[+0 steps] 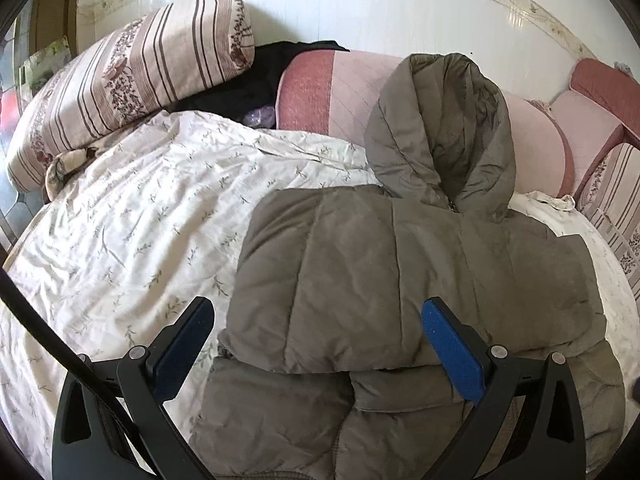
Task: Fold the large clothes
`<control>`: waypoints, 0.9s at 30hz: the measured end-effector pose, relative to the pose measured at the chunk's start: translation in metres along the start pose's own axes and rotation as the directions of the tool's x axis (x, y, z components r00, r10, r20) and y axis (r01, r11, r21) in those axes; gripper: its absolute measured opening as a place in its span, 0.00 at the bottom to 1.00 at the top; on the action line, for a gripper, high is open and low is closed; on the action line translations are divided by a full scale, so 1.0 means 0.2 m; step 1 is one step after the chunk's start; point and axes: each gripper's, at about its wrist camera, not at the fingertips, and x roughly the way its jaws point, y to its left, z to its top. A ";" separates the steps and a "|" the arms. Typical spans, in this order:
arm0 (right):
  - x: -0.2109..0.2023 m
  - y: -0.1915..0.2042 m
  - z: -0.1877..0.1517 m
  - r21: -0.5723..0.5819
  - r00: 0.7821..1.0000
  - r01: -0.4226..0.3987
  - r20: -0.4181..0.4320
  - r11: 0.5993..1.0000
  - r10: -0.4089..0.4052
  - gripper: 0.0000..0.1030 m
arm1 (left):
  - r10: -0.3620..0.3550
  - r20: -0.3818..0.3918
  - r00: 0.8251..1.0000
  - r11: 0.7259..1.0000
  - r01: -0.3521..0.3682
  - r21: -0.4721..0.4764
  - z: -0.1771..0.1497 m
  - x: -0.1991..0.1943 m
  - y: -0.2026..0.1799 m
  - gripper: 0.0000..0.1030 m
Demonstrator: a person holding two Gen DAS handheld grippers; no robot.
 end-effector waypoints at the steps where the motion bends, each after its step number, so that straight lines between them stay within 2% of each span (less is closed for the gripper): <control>1: -0.05 0.02 0.01 -0.005 1.000 -0.001 0.012 1.000 0.001 0.88 | -0.005 0.002 1.000 1.000 0.005 -0.004 0.00 0.00 0.01 1.00; 5: -0.26 0.09 0.04 -0.041 0.997 -0.017 0.078 0.999 0.020 0.88 | -0.024 0.002 1.000 0.999 0.024 -0.029 0.01 -0.01 0.02 1.00; 10: -0.39 0.15 0.08 -0.070 0.992 -0.036 0.115 0.997 0.044 0.88 | -0.014 -0.001 1.000 0.999 0.014 -0.030 0.00 0.00 0.02 1.00; 16: -0.42 0.21 0.14 -0.112 0.990 -0.017 0.137 0.994 0.033 0.88 | -0.011 -0.001 1.000 0.999 0.011 -0.040 0.00 0.01 0.03 1.00; 27: -0.35 0.34 0.38 -0.198 0.986 0.016 0.165 0.980 0.018 0.88 | -0.005 -0.002 1.000 1.000 0.005 -0.003 -0.01 0.03 -0.03 1.00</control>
